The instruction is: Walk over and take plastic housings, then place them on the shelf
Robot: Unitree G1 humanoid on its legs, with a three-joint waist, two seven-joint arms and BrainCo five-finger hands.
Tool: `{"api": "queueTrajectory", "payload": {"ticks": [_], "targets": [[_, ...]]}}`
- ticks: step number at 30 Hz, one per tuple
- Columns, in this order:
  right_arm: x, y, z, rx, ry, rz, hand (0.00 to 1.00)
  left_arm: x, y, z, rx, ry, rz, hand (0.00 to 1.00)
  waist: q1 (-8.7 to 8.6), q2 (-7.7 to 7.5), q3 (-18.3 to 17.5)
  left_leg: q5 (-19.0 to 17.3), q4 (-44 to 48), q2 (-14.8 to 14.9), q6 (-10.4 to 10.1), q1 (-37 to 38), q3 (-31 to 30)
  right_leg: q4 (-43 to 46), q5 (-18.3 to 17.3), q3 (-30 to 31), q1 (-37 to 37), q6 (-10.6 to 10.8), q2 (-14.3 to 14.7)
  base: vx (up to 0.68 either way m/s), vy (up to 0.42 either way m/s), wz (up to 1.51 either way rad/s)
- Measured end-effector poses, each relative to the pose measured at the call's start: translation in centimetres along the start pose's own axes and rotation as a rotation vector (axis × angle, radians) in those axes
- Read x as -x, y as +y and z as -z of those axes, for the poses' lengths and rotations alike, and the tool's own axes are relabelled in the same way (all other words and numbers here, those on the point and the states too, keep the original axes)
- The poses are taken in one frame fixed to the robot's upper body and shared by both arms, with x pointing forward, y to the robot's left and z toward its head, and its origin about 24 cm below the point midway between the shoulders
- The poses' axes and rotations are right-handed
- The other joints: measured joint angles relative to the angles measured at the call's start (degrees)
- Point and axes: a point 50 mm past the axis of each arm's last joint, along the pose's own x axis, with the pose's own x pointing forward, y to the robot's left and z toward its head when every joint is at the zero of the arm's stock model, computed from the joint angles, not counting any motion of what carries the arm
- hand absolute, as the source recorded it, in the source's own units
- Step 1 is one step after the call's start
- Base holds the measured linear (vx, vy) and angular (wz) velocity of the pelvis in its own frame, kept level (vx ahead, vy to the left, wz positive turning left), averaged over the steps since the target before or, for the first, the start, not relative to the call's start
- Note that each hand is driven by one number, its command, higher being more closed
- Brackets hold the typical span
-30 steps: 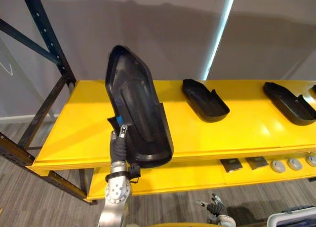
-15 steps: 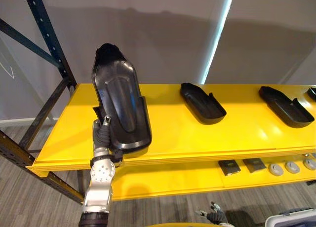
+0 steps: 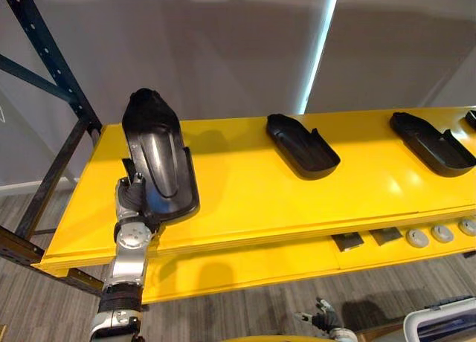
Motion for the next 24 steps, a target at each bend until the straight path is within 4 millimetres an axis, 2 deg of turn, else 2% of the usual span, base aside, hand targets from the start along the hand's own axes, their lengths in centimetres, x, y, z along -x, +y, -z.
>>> {"api": "queueTrajectory", "payload": {"ticks": [6,7,17,24], "targets": [[-0.1,0.2,-0.4,0.024,-0.013,-0.014,0.0,-1.1,-0.1,0.2,-0.02,0.041,0.002,1.0,-0.72,-0.15,0.47,0.14,-0.61,-0.1,-0.04,-0.14,0.0,-0.01,0.03,0.12,-0.54,-0.03,0.06,-0.01,-0.001,-0.01],[-0.2,0.2,-0.6,0.026,-0.017,-0.017,0.0,-1.3,0.1,0.2,-0.028,0.047,-0.001,0.0,-1.1,-0.2,0.64,0.14,-0.67,-0.1,-0.04,-0.14,0.01,-0.05,0.03,0.13,-0.56,-0.03,0.08,0.0,0.0,0.0],[-0.3,0.4,-1.0,0.028,-0.031,-0.024,0.0,-2.9,-0.1,-2.0,-0.008,0.015,-0.015,0.0,-1.63,-0.43,1.79,0.14,-0.78,-0.1,-0.05,-0.14,0.25,-0.09,0.02,0.35,-0.82,-0.04,0.16,0.0,0.0,-0.01],[-0.3,0.4,-1.0,0.032,-0.035,-0.027,0.0,-3.0,0.4,-1.9,0.002,0.026,-0.061,0.0,-1.65,-0.52,1.84,0.13,-0.78,-0.1,-0.05,-0.1,0.35,-0.08,0.03,0.42,-0.83,-0.05,0.15,0.0,0.0,0.0]]}}
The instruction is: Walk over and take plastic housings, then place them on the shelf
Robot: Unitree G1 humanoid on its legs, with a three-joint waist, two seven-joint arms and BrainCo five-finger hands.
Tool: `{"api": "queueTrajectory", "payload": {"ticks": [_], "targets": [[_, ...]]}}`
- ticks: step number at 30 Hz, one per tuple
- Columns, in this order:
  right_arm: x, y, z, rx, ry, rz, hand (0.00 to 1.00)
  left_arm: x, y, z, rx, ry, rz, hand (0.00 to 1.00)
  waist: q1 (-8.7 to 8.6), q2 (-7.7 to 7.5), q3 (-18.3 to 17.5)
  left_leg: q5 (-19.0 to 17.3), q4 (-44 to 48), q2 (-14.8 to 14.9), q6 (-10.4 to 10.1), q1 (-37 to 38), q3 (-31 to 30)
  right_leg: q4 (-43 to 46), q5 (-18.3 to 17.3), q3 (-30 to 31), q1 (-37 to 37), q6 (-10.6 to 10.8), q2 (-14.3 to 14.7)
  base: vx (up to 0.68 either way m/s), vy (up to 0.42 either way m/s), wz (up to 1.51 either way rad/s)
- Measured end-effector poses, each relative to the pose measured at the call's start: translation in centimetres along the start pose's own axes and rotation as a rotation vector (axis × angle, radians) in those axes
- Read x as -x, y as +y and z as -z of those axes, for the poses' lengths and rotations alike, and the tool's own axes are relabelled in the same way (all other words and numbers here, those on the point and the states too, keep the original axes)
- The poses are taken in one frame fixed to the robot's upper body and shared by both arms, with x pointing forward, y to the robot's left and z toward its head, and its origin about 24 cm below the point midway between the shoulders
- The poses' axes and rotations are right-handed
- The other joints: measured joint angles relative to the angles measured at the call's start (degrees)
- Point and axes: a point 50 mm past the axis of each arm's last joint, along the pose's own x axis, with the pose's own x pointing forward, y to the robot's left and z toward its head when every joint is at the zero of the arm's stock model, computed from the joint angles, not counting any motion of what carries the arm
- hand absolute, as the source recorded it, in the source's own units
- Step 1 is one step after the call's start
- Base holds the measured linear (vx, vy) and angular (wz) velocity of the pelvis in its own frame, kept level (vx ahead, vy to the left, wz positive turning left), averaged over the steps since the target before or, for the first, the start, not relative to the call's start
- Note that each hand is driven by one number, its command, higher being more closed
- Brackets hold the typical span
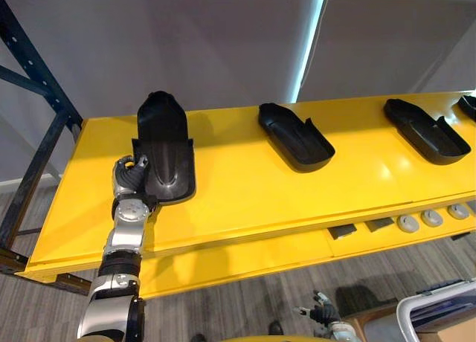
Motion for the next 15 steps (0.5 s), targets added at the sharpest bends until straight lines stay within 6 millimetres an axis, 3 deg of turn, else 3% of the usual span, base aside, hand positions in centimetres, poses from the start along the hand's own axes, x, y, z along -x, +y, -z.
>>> {"api": "queueTrajectory", "payload": {"ticks": [8,15], "targets": [[0.0,0.0,0.0,-0.001,-0.001,0.0,0.0,0.2,0.3,-0.1,0.06,0.01,-0.071,0.0,0.2,-0.29,0.35,0.0,-0.01,-0.02,0.0,0.11,-0.41,-0.07,0.0,-0.35,0.36,0.0,-0.05,0.0,0.0,0.01],[-0.1,0.1,-0.2,-0.002,-0.006,0.005,0.0,1.6,0.1,-1.7,0.186,-0.059,-0.115,0.0,0.29,-0.62,1.01,0.02,-0.21,-0.15,0.02,0.18,-0.56,-0.13,-0.01,-0.51,0.48,0.01,-0.16,0.0,0.0,0.0]]}}
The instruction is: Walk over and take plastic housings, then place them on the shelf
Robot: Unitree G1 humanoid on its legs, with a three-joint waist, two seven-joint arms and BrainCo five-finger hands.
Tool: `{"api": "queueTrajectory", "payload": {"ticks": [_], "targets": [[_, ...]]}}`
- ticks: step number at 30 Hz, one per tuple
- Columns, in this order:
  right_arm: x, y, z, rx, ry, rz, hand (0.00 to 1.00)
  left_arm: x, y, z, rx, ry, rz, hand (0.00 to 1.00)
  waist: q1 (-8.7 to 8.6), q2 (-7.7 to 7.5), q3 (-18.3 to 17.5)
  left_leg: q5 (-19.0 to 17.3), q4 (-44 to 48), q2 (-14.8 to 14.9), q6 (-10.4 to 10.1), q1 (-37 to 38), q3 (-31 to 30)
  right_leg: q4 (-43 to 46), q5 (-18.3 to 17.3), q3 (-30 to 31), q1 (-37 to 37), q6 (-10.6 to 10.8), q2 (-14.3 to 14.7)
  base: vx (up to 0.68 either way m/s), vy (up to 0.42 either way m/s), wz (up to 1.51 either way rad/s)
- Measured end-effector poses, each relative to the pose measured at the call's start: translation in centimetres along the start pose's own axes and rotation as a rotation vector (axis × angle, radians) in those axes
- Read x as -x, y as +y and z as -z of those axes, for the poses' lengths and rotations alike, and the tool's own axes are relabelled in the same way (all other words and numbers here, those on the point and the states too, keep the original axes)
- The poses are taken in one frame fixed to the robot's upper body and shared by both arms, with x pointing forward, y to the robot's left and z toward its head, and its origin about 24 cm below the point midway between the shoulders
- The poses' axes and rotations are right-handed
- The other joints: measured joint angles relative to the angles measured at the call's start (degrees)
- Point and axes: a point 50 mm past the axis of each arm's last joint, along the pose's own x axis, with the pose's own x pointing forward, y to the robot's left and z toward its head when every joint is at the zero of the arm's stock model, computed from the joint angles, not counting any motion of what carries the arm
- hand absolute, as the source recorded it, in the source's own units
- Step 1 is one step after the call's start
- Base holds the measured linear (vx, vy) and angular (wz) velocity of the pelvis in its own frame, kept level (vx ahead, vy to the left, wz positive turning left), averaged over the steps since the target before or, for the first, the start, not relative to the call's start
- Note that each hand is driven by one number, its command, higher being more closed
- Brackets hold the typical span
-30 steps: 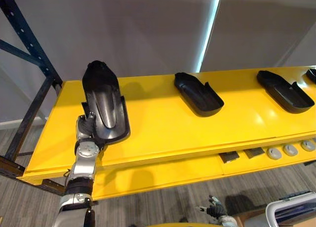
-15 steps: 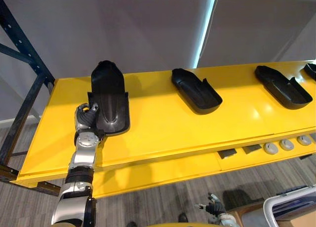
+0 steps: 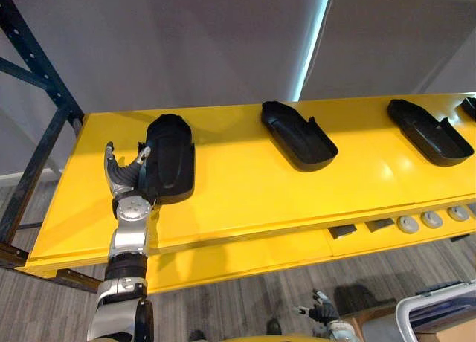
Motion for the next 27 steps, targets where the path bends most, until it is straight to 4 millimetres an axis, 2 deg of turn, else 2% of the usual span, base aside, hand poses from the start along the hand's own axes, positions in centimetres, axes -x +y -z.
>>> {"api": "queueTrajectory", "payload": {"ticks": [4,7,8,10,12,14,17,25,27], "targets": [[0.0,0.0,0.0,0.0,0.001,0.001,0.0,1.5,0.2,-1.1,0.049,-0.07,-0.016,0.0,0.06,0.03,0.02,0.01,-0.11,0.0,0.02,0.1,-0.18,-0.05,0.0,-0.42,0.57,0.0,0.0,0.0,0.0,0.03],[0.0,0.0,0.1,-0.003,0.004,0.004,0.0,3.9,0.5,-3.2,0.073,-0.214,-0.004,0.0,0.2,0.03,0.03,0.0,0.03,0.01,0.02,0.26,-0.58,-0.05,-0.01,-1.09,1.09,-0.01,-0.1,-0.01,0.0,0.07],[0.1,0.0,0.2,-0.003,0.005,0.003,0.0,4.5,0.5,-3.6,0.075,-0.24,-0.002,1.0,0.39,0.03,0.03,-0.01,0.08,0.01,0.02,0.25,-0.58,-0.05,-0.01,-1.08,1.12,-0.01,-0.11,0.0,0.0,0.0],[0.1,0.3,0.3,-0.01,0.008,-0.001,0.0,6.7,0.6,-4.1,0.069,-0.315,0.024,1.0,1.37,0.07,0.05,-0.05,0.3,0.06,0.01,0.25,-0.54,-0.05,-0.03,-0.95,1.19,-0.02,-0.1,-0.02,-0.001,-0.01],[0.2,0.3,0.6,-0.013,0.012,0.002,0.0,9.0,0.6,-3.6,0.049,-0.332,0.054,1.0,1.8,0.07,0.05,-0.14,0.61,0.21,0.01,0.25,-0.51,-0.04,-0.05,-0.82,1.33,-0.02,-0.05,-0.05,-0.007,-0.01],[0.3,0.2,0.8,-0.023,0.018,0.015,0.0,11.2,0.6,-2.5,0.021,-0.305,0.09,1.0,2.9,0.09,0.05,-0.49,1.28,0.39,0.08,0.25,-0.37,0.01,-0.06,-0.61,1.49,-0.01,0.03,-0.05,-0.007,-0.04],[0.4,0.2,1.0,-0.025,0.021,0.028,0.0,13.2,0.4,-0.8,-0.004,-0.236,0.152,1.0,3.33,0.18,0.08,-1.59,2.44,0.51,0.06,0.14,-0.09,0.06,-0.1,-0.53,1.84,0.04,-0.03,-0.05,0.001,-0.01],[0.7,0.1,1.0,-0.032,0.003,0.036,0.0,14.4,-0.3,0.4,-0.041,-0.193,0.233,1.0,3.45,0.04,-0.07,-1.65,3.78,0.92,0.03,-0.87,-0.06,0.28,-0.17,-1.21,1.56,0.2,-0.05,-0.02,-0.006,0.02],[0.7,0.3,1.0,-0.036,0.002,0.04,0.0,14.7,-0.9,1.5,-0.067,-0.151,0.268,1.0,3.47,0.22,-0.26,-1.64,4.14,0.96,0.02,-0.7,-0.05,0.48,-0.21,-1.2,1.76,0.25,0.0,0.0,0.0,0.0]]}}
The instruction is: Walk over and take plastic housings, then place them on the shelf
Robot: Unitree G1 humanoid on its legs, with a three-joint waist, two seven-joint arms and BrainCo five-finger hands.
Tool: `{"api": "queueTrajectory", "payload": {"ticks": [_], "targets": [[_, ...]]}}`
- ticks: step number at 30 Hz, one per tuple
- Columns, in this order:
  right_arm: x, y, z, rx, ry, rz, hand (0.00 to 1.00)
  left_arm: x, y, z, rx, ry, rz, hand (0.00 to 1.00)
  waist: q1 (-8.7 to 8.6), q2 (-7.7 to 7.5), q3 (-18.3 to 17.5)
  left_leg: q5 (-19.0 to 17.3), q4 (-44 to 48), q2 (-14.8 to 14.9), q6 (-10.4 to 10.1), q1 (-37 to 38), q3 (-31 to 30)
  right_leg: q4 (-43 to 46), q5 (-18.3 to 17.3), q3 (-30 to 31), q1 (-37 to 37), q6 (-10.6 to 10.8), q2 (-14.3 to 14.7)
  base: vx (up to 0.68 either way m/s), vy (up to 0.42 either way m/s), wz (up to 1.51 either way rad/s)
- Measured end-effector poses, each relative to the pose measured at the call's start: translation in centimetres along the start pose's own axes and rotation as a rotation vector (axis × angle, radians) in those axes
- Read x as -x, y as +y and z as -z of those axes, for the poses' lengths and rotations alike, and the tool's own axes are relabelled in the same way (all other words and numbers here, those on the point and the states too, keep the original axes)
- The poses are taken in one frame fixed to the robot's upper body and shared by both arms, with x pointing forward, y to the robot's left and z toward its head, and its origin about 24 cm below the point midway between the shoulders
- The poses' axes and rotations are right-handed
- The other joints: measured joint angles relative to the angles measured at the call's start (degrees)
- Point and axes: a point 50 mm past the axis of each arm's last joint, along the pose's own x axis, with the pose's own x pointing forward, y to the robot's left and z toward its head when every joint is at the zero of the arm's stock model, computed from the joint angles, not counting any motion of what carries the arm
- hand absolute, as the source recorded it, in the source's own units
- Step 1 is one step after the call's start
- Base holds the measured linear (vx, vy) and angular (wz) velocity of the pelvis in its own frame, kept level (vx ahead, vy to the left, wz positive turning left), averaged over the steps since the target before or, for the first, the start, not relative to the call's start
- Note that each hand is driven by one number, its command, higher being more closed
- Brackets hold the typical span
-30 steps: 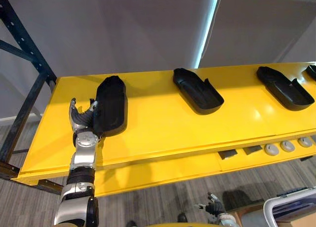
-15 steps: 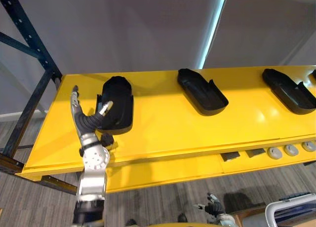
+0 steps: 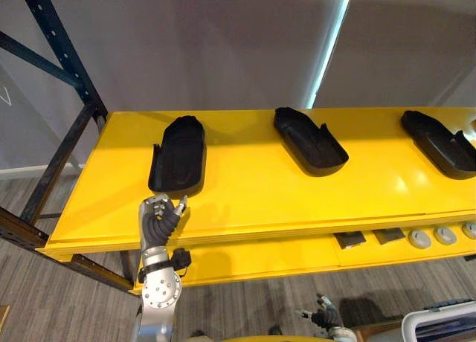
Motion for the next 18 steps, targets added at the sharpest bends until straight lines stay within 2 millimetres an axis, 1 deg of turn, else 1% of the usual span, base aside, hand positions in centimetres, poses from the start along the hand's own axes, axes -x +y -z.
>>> {"api": "queueTrajectory", "payload": {"ticks": [2,4,5,7,10,18], "targets": [[0.0,0.0,0.0,0.001,0.001,0.003,0.0,-0.1,-1.0,0.9,-0.019,0.036,0.05,1.0,-0.01,0.12,-0.12,0.02,-0.08,-0.02,0.0,-0.05,0.02,0.0,-0.01,0.0,-0.09,0.01,-0.01,0.0,0.0,0.0],[0.0,0.0,0.0,0.002,0.001,0.003,0.0,-0.3,-1.4,1.2,-0.033,0.05,0.065,1.0,-0.07,0.21,-0.37,0.03,-0.14,-0.02,0.0,-0.04,0.05,0.0,0.0,0.03,-0.15,0.01,0.01,-0.01,-0.003,-0.02],[0.1,-0.1,0.2,0.003,0.006,0.005,0.0,-0.3,-1.7,1.6,-0.049,0.061,0.076,1.0,-0.15,0.43,-1.12,0.09,-0.53,-0.08,-0.02,-0.02,0.09,0.0,0.0,0.16,-0.6,0.01,0.02,-0.02,-0.006,-0.05],[0.1,-0.3,0.3,0.006,0.009,0.009,0.0,-0.6,-1.9,1.7,-0.057,0.065,0.083,1.0,-0.22,0.76,-1.78,0.25,-1.39,-0.2,-0.06,0.13,0.08,-0.01,0.0,0.2,-0.92,0.01,0.04,-0.01,-0.003,-0.02],[0.1,-0.4,0.4,0.015,0.011,0.011,0.0,-1.5,-2.4,2.0,-0.084,0.065,0.101,1.0,-0.34,1.2,-2.12,0.99,-2.93,-0.48,0.03,0.89,0.1,-0.13,0.0,0.25,-0.94,0.0,0.02,0.0,0.0,0.0],[0.1,-0.6,0.3,0.033,0.009,0.01,0.0,-3.3,-2.7,3.1,-0.165,0.089,0.129,1.0,-0.58,0.81,-2.32,1.68,-5.03,-0.77,-0.11,1.02,0.84,-0.54,0.05,0.98,-2.03,-0.01,0.14,0.01,0.002,-0.06]]}}
